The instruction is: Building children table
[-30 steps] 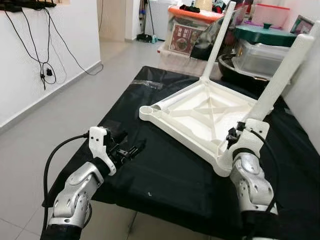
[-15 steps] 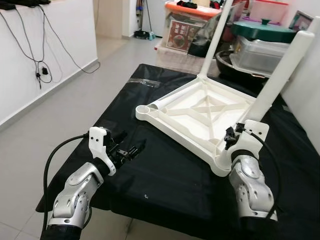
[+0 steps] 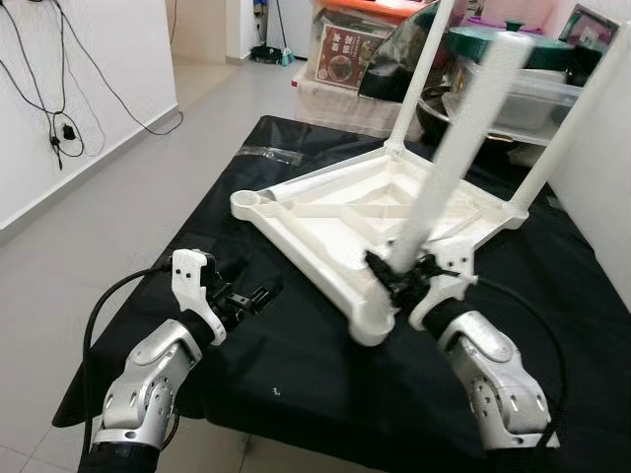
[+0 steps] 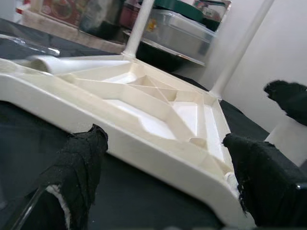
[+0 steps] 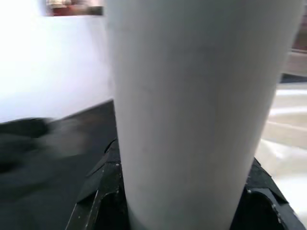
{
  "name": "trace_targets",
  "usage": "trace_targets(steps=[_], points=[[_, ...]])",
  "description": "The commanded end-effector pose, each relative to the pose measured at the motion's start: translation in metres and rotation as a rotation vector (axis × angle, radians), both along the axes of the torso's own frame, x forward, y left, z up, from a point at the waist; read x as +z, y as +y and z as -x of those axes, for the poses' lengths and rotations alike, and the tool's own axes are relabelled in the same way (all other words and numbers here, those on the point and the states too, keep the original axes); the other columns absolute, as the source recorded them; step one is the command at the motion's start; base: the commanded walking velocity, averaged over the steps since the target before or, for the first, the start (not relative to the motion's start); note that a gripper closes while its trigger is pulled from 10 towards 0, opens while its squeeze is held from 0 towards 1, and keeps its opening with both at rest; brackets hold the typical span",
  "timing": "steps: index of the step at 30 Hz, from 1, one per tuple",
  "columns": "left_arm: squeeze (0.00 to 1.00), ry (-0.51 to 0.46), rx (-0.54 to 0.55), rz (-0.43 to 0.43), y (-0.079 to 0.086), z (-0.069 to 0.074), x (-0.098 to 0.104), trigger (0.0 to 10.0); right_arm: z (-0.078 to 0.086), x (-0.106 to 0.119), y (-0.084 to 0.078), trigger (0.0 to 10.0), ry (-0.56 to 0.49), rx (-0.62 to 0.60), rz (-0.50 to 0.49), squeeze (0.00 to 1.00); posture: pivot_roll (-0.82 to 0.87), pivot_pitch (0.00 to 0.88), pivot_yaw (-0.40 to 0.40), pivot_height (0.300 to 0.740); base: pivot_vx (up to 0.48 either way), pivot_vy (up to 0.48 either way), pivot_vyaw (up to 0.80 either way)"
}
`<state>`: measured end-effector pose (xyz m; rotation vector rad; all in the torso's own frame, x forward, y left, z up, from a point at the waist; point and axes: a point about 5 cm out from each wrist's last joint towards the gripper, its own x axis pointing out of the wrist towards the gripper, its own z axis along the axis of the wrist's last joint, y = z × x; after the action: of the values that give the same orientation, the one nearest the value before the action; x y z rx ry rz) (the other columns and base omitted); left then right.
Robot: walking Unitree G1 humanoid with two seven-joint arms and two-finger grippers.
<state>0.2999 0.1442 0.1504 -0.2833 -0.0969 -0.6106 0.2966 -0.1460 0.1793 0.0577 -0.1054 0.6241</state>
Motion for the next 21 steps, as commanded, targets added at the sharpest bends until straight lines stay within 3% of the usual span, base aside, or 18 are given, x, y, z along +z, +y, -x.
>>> trace_targets(steps=[1, 4, 5, 8, 13, 14, 17, 20, 21], points=[[0.0, 0.01, 0.0, -0.009, 0.0, 0.0, -0.003, 10.0, 0.009, 0.023, 0.007, 0.0, -0.107, 0.129, -0.037, 0.0, 0.05, 0.0, -0.138, 0.74, 0.0, 0.0, 0.0], [0.0, 0.012, -0.006, -0.012, -0.001, -0.001, -0.003, 10.0, 0.02, 0.022, 0.006, 0.0, -0.084, 0.424, 0.052, 0.0, 0.05, 0.0, -0.135, 0.74, 0.0, 0.0, 0.0], [0.0, 0.012, -0.006, -0.012, -0.001, -0.001, -0.003, 10.0, 0.02, 0.022, 0.006, 0.0, -0.084, 0.424, 0.052, 0.0, 0.05, 0.0, -0.135, 0.74, 0.0, 0.0, 0.0], [0.0, 0.014, -0.012, -0.009, -0.001, -0.001, -0.003, 10.0, 0.016, 0.012, -0.008, 0.0, -0.041, 0.575, 0.148, 0.0, 0.05, 0.0, -0.136, 0.74, 0.0, 0.0, 0.0], [0.0, 0.013, -0.012, -0.008, -0.002, 0.0, -0.003, 10.0, 0.014, 0.006, -0.002, 0.0, -0.043, 0.64, 0.221, 0.0, 0.06, 0.0, -0.147, 0.74, 0.0, 0.0, 0.0], [0.0, 0.013, -0.01, -0.008, -0.002, 0.0, -0.003, 10.0, 0.012, 0.004, 0.001, 9.5, -0.037, 0.624, 0.237, 0.0, 0.07, 0.0, -0.152, 0.74, 0.0, 0.0, 0.0], [0.0, 0.011, -0.007, -0.006, -0.002, 0.001, -0.002, 10.0, 0.008, -0.001, 0.004, 10.0, -0.004, 0.584, 0.253, 0.0, 0.07, 0.0, -0.152, 0.74, 0.0, 0.0, 0.0], [0.0, 0.01, -0.004, -0.004, -0.001, 0.002, -0.002, 10.0, 0.001, -0.013, 0.002, 10.0, 0.073, 0.461, 0.239, 0.0, 0.07, 0.0, -0.15, 0.74, 0.0, 0.0, 0.0], [0.0, 0.01, -0.005, -0.003, -0.001, 0.002, -0.002, 10.0, -0.002, -0.015, -0.001, 10.0, 0.094, 0.4, 0.198, 1.0, 0.06, 0.0, -0.145, 0.74, 0.0, 0.0, 0.0]])
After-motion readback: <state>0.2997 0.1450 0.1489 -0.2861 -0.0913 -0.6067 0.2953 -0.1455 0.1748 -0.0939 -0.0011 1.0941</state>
